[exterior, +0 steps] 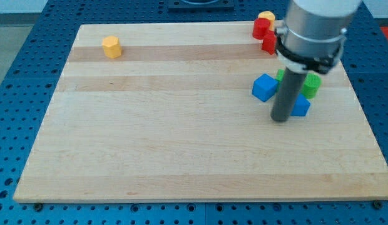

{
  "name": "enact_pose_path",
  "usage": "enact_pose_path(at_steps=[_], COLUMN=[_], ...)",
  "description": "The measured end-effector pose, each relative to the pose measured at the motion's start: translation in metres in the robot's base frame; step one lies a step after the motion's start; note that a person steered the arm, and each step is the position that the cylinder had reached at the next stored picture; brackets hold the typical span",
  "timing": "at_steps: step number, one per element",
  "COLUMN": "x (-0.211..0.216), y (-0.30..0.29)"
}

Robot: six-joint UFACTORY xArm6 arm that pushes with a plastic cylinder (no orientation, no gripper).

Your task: Place blue cube at top center of the board

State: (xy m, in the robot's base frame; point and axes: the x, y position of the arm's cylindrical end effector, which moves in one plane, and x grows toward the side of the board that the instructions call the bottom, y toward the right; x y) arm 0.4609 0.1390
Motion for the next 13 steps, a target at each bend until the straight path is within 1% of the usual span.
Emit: enact_pose_path(at_steps=[1, 2, 3, 4, 5, 6, 7, 8, 11, 12, 13], x=[-0.034, -0.062, -0.091, -0.146, -0.186, -0.175, -0.164, -0.145, -0.149, -0.137, -0.135], y=[-0.001, -0.033, -0.051, -0.079, -0.124, -0.129, -0.117, -0.126, -0.127, -0.142, -0.147])
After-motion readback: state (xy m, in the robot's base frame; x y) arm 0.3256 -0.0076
